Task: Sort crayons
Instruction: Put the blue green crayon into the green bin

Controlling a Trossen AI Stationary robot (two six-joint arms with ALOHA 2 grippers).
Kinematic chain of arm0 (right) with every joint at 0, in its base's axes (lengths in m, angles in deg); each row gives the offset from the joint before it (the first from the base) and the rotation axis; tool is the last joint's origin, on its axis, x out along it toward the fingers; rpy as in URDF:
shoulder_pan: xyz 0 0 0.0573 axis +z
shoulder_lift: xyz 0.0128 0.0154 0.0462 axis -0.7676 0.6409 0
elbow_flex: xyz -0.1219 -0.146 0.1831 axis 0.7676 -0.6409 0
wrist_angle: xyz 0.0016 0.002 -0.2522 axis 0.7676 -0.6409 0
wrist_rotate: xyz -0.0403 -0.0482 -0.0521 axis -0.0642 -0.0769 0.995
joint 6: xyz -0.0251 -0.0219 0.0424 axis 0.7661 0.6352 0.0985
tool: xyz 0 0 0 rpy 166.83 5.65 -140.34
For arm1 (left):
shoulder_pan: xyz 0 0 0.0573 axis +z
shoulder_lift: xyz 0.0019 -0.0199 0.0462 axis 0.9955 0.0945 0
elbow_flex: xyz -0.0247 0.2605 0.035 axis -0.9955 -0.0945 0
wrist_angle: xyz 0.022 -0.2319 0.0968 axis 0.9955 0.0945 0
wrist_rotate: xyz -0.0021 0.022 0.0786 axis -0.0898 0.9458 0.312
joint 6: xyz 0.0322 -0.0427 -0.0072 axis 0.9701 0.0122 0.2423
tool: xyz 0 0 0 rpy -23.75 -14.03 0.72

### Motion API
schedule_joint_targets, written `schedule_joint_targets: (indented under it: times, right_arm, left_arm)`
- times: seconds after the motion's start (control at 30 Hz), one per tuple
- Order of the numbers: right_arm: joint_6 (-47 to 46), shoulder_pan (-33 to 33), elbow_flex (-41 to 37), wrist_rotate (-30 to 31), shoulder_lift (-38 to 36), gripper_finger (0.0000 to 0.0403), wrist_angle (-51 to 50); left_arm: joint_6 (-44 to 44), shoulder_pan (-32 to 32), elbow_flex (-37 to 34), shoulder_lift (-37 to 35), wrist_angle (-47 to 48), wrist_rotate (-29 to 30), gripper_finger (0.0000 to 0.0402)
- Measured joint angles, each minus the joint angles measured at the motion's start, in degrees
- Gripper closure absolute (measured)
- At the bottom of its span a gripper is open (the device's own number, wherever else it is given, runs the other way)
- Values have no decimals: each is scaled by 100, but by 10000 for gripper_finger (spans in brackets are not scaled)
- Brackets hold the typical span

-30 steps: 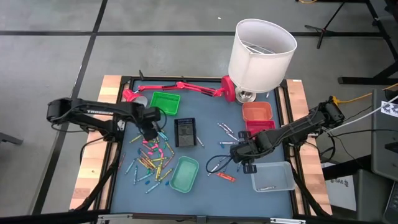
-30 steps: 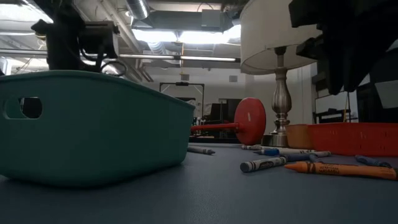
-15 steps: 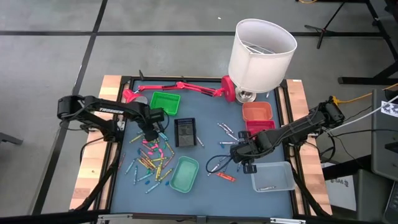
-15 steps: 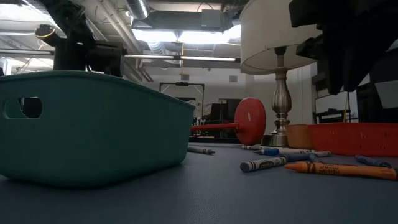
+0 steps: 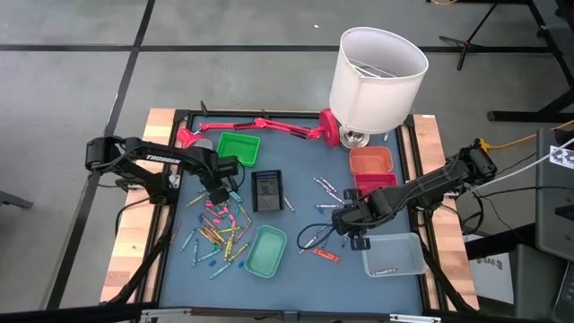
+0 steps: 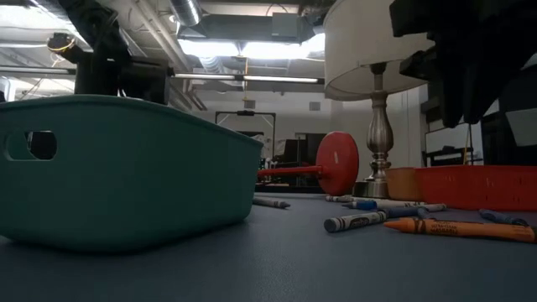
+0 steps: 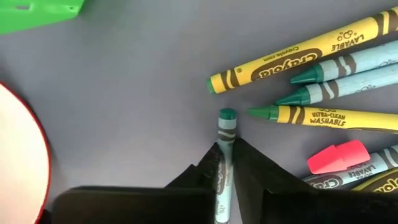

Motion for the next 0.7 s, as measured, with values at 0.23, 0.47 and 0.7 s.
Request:
schedule_joint_targets:
  times: [0.23, 0.47, 0.7]
  right_arm:
    - [0, 0, 0, 0, 0, 286, 0]
    - [0, 0, 0, 0, 0, 286, -2]
    - [0, 2, 0, 2, 0, 286, 0]
  left_arm:
    - [-2, 0, -9, -26, -16, 13, 396]
    - [83, 2, 162, -81, -9, 22, 399]
    - [422, 0, 733, -98, -43, -286, 398]
